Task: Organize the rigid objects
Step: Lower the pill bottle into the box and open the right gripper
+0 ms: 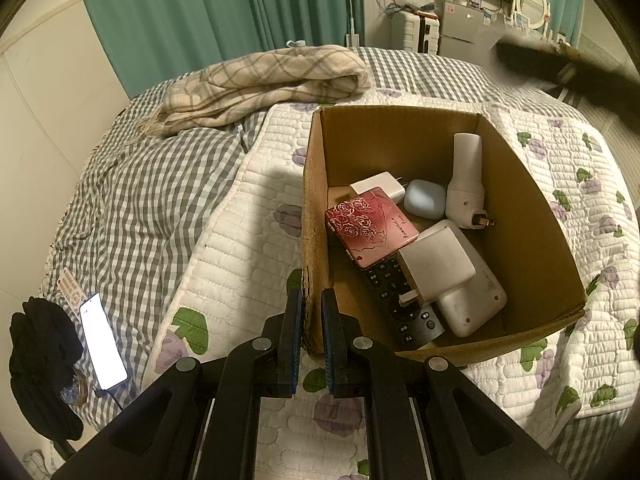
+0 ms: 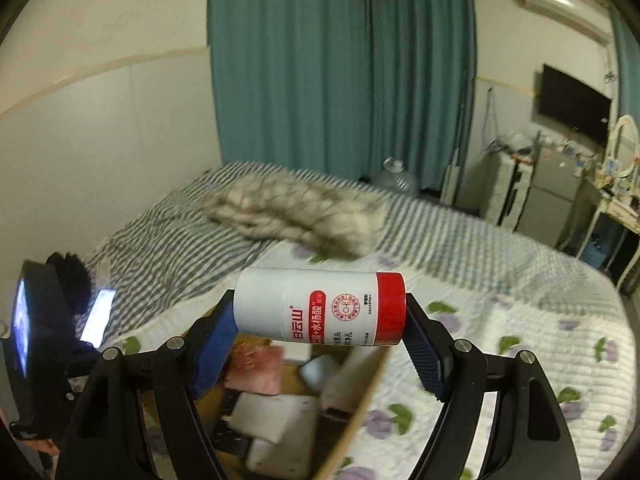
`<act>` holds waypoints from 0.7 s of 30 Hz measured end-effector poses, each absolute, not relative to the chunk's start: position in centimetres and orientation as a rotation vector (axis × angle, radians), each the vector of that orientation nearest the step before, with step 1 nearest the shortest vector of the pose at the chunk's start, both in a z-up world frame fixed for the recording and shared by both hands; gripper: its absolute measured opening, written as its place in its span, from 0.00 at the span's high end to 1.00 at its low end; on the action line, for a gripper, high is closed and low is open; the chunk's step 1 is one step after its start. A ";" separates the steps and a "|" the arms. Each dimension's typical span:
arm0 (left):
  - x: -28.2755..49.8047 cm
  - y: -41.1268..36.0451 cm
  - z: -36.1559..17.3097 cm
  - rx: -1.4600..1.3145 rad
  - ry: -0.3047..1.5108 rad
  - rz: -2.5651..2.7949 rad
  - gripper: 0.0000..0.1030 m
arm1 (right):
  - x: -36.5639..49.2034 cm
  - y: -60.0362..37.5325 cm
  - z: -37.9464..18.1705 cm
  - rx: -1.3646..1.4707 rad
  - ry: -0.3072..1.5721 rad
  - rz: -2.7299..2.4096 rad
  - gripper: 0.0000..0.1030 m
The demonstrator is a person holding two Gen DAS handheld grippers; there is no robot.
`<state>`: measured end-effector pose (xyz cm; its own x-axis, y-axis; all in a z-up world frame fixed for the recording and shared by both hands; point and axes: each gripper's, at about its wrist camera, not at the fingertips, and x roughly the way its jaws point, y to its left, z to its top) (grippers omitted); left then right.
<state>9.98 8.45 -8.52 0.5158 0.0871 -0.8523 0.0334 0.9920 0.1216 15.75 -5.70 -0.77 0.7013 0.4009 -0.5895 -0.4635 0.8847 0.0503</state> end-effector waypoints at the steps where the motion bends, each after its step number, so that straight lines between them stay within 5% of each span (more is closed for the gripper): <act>1: 10.0 8.4 -8.5 0.129 1.029 0.033 0.92 | 15.8 -5.3 -1.4 -0.111 0.648 0.482 0.25; 15: 10.0 8.7 -8.4 0.110 1.025 0.015 0.92 | 18.3 -2.4 -7.0 -0.157 0.843 0.416 0.24; 18: 10.0 8.7 -8.4 0.110 1.025 0.015 0.92 | 18.0 -2.4 -6.4 -0.148 0.801 0.428 0.07; 21: 10.1 8.8 -8.3 0.107 1.023 0.012 0.92 | 17.4 -2.6 -5.9 -0.151 0.762 0.416 0.05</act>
